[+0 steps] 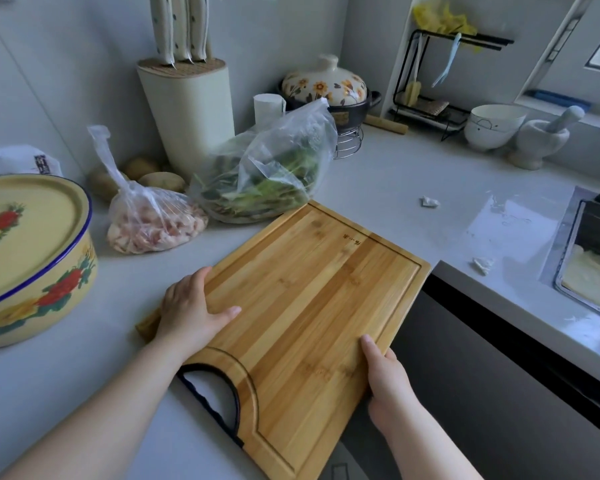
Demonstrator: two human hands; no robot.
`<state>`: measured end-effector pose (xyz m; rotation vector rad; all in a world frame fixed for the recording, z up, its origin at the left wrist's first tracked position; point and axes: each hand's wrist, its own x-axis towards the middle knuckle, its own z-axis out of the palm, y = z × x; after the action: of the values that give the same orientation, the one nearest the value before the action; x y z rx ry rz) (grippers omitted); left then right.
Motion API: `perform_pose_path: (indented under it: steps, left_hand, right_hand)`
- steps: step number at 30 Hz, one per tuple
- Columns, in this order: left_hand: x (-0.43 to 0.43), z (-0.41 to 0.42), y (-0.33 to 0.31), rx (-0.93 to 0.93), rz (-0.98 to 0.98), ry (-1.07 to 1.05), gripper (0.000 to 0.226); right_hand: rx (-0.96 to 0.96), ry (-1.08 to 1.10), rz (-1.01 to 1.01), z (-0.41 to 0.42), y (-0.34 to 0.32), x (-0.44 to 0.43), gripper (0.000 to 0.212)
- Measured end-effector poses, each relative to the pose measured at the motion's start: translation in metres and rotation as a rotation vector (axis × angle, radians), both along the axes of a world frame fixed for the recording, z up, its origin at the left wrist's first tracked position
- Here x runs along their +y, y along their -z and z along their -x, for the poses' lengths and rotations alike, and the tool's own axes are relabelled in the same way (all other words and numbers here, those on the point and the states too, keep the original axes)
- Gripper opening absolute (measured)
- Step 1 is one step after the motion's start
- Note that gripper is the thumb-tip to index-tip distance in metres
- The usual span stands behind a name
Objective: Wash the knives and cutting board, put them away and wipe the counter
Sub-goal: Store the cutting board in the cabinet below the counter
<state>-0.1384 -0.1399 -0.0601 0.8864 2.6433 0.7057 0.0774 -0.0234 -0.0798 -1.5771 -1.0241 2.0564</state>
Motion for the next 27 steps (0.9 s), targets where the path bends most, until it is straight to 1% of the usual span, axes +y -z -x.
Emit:
perform_pose_path:
  steps: [3, 7, 9, 11, 14, 18, 22, 25, 27]
  left_hand:
    - [-0.007, -0.018, 0.001, -0.014, -0.005, -0.007, 0.080]
    - [-0.014, -0.052, 0.000, -0.018, -0.013, -0.034, 0.081]
    - [-0.017, -0.073, 0.000, -0.017, 0.023, -0.040, 0.083]
    - [-0.021, -0.096, 0.000, -0.030, 0.061, -0.045, 0.085]
    - [-0.025, -0.124, 0.000, -0.059, 0.081, -0.058, 0.087]
    - [-0.026, -0.161, -0.002, -0.075, 0.128, -0.041, 0.088]
    - [-0.025, -0.205, -0.003, -0.068, 0.189, -0.011, 0.089]
    - [-0.028, -0.234, 0.000, -0.067, 0.168, -0.013, 0.090]
    - [-0.028, -0.252, 0.005, -0.112, 0.140, 0.002, 0.089]
  right_hand:
    - [0.027, 0.021, 0.010, -0.011, -0.002, 0.001, 0.043]
    - [0.071, 0.032, -0.005, -0.039, -0.005, 0.004, 0.024]
    - [0.092, 0.028, -0.025, -0.055, -0.010, 0.009, 0.019]
    - [0.108, 0.023, -0.038, -0.070, -0.012, 0.015, 0.020]
    - [0.098, -0.003, -0.057, -0.098, -0.012, 0.017, 0.028]
    - [0.101, 0.009, -0.073, -0.144, -0.009, 0.017, 0.031]
    - [0.100, -0.011, -0.105, -0.188, -0.016, 0.022, 0.025]
    - [0.112, -0.034, -0.150, -0.217, -0.025, 0.024, 0.016]
    - [0.108, -0.017, -0.187, -0.237, -0.030, 0.025, 0.013]
